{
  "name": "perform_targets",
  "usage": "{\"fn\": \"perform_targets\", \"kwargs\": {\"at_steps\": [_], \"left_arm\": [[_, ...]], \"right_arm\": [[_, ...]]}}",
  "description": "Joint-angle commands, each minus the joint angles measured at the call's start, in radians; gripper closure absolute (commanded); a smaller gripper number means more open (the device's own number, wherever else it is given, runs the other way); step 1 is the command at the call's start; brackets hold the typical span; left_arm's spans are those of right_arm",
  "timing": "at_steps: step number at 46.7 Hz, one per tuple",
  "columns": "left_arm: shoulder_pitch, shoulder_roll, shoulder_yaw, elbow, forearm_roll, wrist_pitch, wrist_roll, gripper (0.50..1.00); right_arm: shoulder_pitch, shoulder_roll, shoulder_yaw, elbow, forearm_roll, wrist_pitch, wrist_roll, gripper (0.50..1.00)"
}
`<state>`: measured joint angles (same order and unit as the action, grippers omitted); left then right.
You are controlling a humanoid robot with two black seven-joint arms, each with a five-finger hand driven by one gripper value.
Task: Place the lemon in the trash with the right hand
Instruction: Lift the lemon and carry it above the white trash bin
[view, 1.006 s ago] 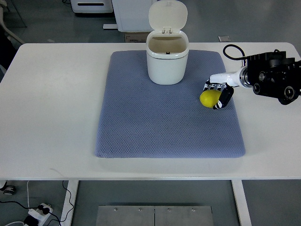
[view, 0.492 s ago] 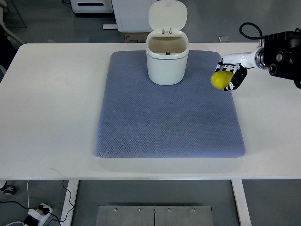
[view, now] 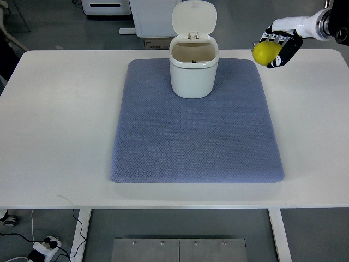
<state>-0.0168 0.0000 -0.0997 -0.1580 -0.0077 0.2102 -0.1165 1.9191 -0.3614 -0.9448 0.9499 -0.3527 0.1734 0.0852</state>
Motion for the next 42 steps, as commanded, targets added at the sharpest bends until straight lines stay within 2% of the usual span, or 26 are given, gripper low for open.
{"fn": "perform_targets", "kwargs": {"at_steps": [1, 9, 42], "left_arm": [[0.000, 0.000, 0.000, 0.000, 0.000, 0.000, 0.000, 0.500], [0.000, 0.000, 0.000, 0.000, 0.000, 0.000, 0.000, 0.500], [0.000, 0.000, 0.000, 0.000, 0.000, 0.000, 0.000, 0.500]], "right_arm": [[0.024, 0.009, 0.000, 0.000, 0.014, 0.003, -0.007, 1.000], [0.052, 0.059, 0.000, -0.026, 0.032, 0.011, -0.022, 1.000], [0.028, 0.332, 0.021, -0.267, 0.173, 0.008, -0.056, 1.000]]}}
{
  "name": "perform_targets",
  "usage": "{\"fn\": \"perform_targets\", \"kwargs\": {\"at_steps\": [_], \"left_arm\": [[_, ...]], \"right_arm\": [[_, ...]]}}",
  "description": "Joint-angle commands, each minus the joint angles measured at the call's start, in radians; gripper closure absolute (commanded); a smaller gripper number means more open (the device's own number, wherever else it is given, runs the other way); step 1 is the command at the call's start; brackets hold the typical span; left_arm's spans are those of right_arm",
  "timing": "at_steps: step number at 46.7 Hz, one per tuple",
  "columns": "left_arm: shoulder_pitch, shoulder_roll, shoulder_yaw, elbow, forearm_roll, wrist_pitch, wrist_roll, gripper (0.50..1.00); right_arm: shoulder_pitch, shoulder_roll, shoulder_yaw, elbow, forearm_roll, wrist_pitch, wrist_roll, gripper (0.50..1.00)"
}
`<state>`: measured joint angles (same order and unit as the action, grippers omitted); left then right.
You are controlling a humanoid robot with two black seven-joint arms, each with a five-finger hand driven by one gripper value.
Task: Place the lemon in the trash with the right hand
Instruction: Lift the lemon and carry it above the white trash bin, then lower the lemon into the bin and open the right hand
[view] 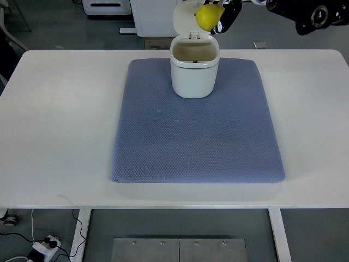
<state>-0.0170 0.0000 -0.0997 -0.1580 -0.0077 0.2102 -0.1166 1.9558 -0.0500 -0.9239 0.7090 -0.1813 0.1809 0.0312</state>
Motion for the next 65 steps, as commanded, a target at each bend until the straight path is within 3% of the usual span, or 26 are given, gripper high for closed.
{"fn": "perform_targets", "kwargs": {"at_steps": [1, 22, 65], "left_arm": [[0.000, 0.000, 0.000, 0.000, 0.000, 0.000, 0.000, 0.500], [0.000, 0.000, 0.000, 0.000, 0.000, 0.000, 0.000, 0.500], [0.000, 0.000, 0.000, 0.000, 0.000, 0.000, 0.000, 0.500]], "right_arm": [[-0.011, 0.027, 0.002, -0.035, 0.003, 0.000, -0.004, 1.000], [-0.092, 0.050, 0.033, -0.132, 0.003, -0.009, -0.025, 1.000], [-0.207, 0.050, 0.112, -0.178, -0.004, -0.017, -0.022, 1.000]]}}
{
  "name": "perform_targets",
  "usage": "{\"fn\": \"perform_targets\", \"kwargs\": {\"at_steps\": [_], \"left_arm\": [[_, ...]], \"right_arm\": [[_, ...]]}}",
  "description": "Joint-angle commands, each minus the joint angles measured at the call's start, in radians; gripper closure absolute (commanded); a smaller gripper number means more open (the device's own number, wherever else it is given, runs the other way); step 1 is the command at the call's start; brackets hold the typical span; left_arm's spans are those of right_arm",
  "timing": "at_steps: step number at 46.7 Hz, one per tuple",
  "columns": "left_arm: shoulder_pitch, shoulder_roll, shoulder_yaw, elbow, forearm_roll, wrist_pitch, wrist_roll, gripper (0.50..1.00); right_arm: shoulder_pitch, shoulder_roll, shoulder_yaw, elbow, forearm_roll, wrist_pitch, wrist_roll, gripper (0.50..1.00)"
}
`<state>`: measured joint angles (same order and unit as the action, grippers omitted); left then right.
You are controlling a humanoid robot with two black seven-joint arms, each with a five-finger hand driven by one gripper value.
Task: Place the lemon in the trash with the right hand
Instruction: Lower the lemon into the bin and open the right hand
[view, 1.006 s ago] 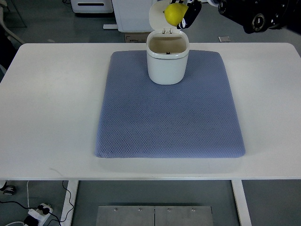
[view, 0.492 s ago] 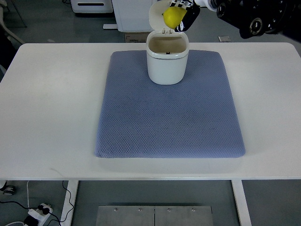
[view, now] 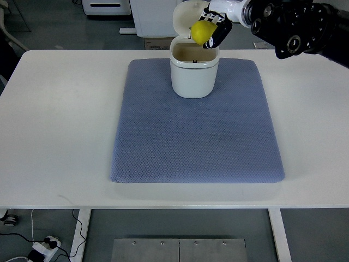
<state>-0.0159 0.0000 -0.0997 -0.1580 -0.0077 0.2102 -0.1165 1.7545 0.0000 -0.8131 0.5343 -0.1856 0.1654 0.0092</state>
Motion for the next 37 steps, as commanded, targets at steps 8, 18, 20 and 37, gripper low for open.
{"fn": "perform_targets", "kwargs": {"at_steps": [8, 18, 20, 37], "left_arm": [[-0.001, 0.000, 0.000, 0.000, 0.000, 0.000, 0.000, 0.500], [-0.001, 0.000, 0.000, 0.000, 0.000, 0.000, 0.000, 0.500], [-0.001, 0.000, 0.000, 0.000, 0.000, 0.000, 0.000, 0.500], [-0.001, 0.000, 0.000, 0.000, 0.000, 0.000, 0.000, 0.500]], "right_arm": [[-0.021, 0.000, 0.023, -0.007, -0.002, -0.007, -0.002, 1.000], [-0.033, 0.000, 0.032, -0.011, -0.002, -0.010, -0.018, 1.000], [-0.036, 0.000, 0.040, -0.016, -0.002, -0.013, -0.025, 1.000], [-0.046, 0.000, 0.065, -0.020, 0.000, -0.032, -0.058, 0.967]]}}
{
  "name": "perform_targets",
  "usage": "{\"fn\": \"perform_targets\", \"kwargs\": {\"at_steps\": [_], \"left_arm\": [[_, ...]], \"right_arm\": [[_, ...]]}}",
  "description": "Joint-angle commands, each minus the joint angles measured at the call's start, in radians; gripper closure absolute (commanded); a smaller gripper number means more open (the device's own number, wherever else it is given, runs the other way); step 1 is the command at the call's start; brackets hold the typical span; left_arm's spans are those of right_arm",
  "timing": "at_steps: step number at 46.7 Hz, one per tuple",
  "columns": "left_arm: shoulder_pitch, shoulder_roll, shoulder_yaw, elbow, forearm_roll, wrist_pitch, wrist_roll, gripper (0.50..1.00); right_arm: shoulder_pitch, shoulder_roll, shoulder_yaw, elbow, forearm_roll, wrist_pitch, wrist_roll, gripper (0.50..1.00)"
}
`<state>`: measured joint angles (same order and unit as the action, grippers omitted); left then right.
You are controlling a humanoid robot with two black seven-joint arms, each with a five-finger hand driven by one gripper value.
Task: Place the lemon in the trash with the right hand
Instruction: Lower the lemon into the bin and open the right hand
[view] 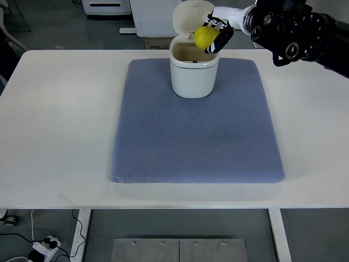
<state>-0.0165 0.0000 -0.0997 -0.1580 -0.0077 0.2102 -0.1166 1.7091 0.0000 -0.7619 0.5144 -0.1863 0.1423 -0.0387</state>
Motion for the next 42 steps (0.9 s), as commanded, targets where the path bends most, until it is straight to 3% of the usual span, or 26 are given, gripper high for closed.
{"fn": "perform_targets", "kwargs": {"at_steps": [1, 10, 14, 38, 42], "left_arm": [[0.000, 0.000, 0.000, 0.000, 0.000, 0.000, 0.000, 0.500], [0.000, 0.000, 0.000, 0.000, 0.000, 0.000, 0.000, 0.500], [0.000, 0.000, 0.000, 0.000, 0.000, 0.000, 0.000, 0.500], [0.000, 0.000, 0.000, 0.000, 0.000, 0.000, 0.000, 0.500], [0.000, 0.000, 0.000, 0.000, 0.000, 0.000, 0.000, 0.500]], "right_arm": [[0.000, 0.000, 0.018, 0.000, 0.001, -0.009, -0.012, 0.950], [0.000, 0.000, 0.027, 0.000, 0.001, -0.010, -0.021, 0.839], [0.001, 0.000, 0.027, 0.001, -0.001, -0.010, -0.021, 0.816], [0.003, 0.000, 0.029, 0.003, -0.001, -0.006, -0.020, 0.779], [0.003, 0.000, 0.029, 0.003, -0.001, -0.006, -0.020, 0.754]]}}
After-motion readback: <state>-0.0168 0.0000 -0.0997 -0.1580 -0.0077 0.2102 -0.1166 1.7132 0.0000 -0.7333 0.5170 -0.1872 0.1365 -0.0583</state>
